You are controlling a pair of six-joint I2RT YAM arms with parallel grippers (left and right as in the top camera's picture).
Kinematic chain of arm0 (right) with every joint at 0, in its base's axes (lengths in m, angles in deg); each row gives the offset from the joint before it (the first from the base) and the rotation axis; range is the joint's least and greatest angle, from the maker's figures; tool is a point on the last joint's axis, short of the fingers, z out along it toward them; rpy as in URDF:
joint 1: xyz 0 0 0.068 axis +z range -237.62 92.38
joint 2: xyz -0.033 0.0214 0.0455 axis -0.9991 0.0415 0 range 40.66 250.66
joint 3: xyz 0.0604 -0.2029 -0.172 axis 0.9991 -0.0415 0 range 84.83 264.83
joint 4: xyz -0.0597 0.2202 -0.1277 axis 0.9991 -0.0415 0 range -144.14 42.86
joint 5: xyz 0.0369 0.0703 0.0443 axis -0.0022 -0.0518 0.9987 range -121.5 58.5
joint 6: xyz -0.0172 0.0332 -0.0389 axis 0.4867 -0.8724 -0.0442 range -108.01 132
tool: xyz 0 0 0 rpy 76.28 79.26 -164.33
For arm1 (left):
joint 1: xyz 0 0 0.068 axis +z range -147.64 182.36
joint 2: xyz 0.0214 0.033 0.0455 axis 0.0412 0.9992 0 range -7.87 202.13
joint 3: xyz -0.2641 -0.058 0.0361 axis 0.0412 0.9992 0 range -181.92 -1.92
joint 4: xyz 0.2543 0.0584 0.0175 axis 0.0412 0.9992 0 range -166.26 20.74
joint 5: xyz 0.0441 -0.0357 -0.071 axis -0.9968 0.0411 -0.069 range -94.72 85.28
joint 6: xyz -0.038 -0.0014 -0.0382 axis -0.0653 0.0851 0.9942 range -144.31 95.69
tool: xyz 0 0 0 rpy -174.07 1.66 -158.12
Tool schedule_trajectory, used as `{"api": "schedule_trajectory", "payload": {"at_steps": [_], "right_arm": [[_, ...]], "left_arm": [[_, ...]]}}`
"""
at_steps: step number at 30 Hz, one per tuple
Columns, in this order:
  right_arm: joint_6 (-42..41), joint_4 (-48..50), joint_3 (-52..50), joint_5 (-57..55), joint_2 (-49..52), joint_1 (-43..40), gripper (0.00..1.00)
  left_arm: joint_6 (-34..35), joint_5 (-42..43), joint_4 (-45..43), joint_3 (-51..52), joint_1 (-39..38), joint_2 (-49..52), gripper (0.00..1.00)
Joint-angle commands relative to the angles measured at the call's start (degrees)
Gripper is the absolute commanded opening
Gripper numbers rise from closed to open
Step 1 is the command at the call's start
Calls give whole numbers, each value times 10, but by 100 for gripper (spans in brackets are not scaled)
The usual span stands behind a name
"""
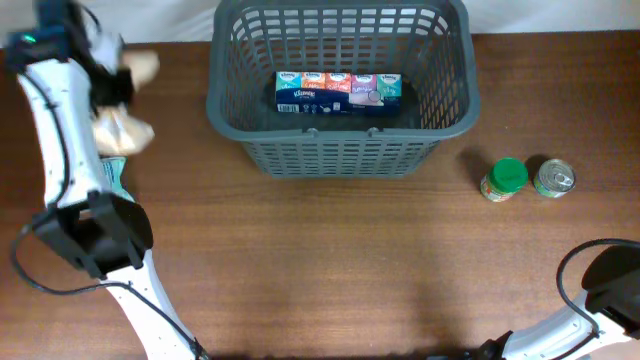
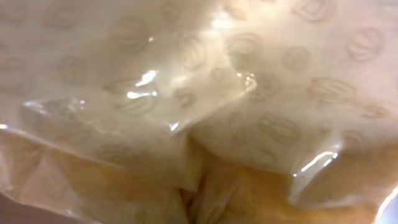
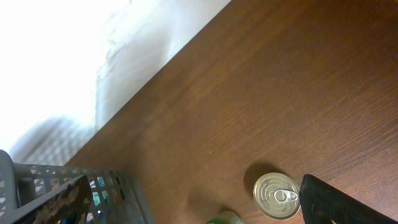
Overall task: Pack container
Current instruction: 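Carry the tan snack bag into the basket and release it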
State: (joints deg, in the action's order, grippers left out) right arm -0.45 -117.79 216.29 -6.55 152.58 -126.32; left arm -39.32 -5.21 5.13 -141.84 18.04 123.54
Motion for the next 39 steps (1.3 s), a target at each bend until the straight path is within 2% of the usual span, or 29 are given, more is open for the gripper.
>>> {"api": "schedule_trajectory", "payload": {"at_steps": [1,5,8,12,18,22,27,35,39], "right_arm": [[0,-1,7,0,-2,0,99],[0,-1,7,0,-2,0,99],[0,-1,7,0,-2,0,99],[0,-1,7,0,-2,0,99],[0,-1,7,0,-2,0,99],[0,-1,7,0,-2,0,99],[0,-1,7,0,-2,0,99],[0,-1,7,0,-2,0,99],[0,-1,7,0,-2,0,99]], "left_arm": [[-29,66,0,-183,-25,-65,2],[-121,133,-31,-291,-83,-83,2],[-245,166,-38,-330,-151,-89,2],[-406,167,-39,-332,-257,-85,2],[-545,166,-49,-293,-368,-57,2],[-555,167,-82,-242,-403,-9,2],[-531,184,-92,-186,-419,66,2],[-519,192,-89,-163,-457,156,2],[-518,203,-90,-156,-475,167,14]]}}
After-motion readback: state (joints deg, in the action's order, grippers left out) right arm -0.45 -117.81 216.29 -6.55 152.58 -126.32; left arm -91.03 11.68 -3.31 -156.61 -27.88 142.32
